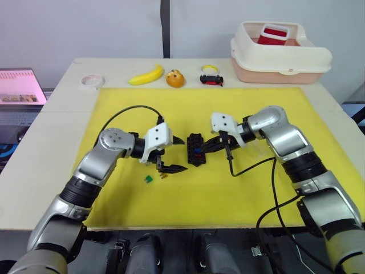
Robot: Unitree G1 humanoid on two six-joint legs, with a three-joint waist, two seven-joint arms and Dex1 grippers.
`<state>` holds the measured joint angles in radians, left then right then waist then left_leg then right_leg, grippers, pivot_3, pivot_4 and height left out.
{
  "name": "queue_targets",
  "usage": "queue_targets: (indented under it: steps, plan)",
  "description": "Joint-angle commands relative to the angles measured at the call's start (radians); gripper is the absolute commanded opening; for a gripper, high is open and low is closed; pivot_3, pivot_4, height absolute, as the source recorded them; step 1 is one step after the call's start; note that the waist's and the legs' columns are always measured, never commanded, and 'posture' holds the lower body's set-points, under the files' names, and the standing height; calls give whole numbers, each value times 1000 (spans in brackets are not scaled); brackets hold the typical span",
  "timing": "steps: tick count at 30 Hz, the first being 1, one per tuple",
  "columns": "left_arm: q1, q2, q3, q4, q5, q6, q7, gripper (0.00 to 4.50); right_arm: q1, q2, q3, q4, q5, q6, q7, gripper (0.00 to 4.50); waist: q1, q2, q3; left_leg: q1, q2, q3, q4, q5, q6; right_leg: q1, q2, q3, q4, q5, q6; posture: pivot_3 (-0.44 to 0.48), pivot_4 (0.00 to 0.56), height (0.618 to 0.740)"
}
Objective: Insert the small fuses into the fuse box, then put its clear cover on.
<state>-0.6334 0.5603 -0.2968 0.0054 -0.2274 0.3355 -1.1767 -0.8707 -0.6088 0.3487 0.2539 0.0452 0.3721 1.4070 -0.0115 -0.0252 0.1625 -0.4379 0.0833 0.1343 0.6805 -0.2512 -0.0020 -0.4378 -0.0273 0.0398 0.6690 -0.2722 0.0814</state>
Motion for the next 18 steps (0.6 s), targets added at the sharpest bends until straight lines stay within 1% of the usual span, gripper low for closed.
queue_targets:
  steps: [1, 14, 17, 18]
  plan:
    - [-10, 4, 25, -13, -3, -12, 1, 4425, -7, -9, -5, -8, -6, -8, -8, 0, 0, 0, 0, 0, 0, 0, 0, 0, 0, 0, 0, 0, 0, 0, 0, 0, 150, 739]
    - [-11, 5, 24, -10, -1, -15, 0, 4425, 4, -4, -12, -40, 8, 20, -15, 0, 0, 0, 0, 0, 0, 0, 0, 0, 0, 0, 0, 0, 0, 0, 0, 0, 150, 739]
    - [-11, 5, 24, -11, -1, -14, 0, 4500, -2, -1, -20, -44, 15, 30, -21, 938, 0, 0, 0, 0, 0, 0, 0, 0, 0, 0, 0, 0, 0, 0, 0, 0, 150, 739]
    - [-11, 5, 24, -10, -1, -14, 1, 4500, -4, -1, -22, -44, 17, 32, -23, 1330, 0, 0, 0, 0, 0, 0, 0, 0, 0, 0, 0, 0, 0, 0, 0, 0, 150, 739]
